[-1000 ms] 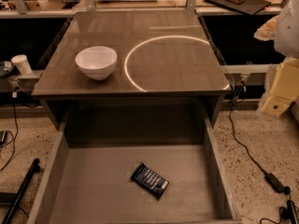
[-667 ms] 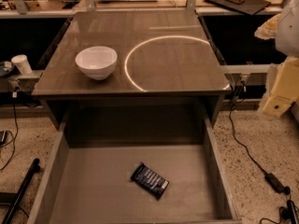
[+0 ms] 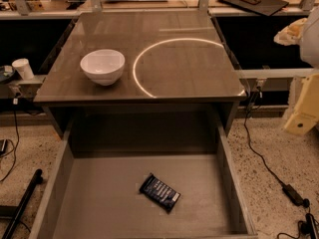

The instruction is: Pick rxbar blueberry from top drawer and place on counter

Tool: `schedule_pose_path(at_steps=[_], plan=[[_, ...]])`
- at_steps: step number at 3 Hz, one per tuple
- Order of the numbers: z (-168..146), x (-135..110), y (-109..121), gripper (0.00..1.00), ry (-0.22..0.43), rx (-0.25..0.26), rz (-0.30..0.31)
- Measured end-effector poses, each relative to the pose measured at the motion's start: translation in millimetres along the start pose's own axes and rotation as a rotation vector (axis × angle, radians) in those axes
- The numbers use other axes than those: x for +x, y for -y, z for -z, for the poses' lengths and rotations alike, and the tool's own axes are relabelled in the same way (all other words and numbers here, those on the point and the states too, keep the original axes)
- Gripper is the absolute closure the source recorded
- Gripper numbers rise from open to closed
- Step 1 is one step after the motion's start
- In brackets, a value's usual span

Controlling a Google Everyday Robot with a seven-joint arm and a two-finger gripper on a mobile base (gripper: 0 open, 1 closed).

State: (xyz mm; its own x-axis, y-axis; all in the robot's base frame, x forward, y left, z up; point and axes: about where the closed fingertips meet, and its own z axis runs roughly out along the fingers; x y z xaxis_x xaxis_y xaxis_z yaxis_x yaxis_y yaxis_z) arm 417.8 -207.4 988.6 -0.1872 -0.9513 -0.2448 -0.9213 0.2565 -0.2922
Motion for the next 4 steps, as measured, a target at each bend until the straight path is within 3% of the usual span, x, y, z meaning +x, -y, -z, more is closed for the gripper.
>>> schedule_pose_path(at_steps=[4], plan=[[-44, 1, -39, 0.00, 0.101, -0.119, -0.024]])
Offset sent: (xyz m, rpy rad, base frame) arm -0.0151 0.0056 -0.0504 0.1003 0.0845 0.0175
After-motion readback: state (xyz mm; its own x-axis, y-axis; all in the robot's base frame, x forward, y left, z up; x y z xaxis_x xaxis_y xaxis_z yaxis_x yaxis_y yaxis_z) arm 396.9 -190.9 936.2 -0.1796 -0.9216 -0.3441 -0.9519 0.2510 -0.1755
